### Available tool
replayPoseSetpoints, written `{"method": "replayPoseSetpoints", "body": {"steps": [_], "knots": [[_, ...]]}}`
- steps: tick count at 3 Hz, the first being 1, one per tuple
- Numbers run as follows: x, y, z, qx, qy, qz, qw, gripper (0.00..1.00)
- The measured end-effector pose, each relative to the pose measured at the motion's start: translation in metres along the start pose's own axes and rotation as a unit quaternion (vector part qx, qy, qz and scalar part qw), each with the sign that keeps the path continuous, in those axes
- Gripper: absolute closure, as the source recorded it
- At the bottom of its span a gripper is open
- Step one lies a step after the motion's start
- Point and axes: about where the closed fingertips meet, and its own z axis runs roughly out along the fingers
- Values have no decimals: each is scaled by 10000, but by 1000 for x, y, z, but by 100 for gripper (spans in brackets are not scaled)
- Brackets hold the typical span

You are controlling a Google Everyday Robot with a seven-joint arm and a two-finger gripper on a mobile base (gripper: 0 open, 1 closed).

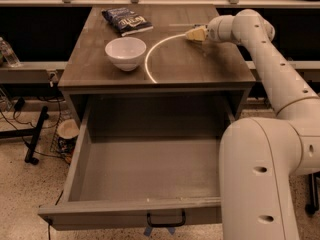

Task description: Place rxbar blueberry into top drawer

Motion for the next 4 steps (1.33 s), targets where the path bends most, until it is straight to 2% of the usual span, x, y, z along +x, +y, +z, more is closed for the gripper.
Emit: {"method": "replayPoseSetpoints", "body": {"steps": [1,2,3,4], "knots": [[-2,8,0,-156,8,33,9999,49],[-5,28,-5,-510,58,70,9987,80],[9,50,-9,-836,267,134,9961,100],[3,72,-32,-1151,307,-7,9929,100]]}}
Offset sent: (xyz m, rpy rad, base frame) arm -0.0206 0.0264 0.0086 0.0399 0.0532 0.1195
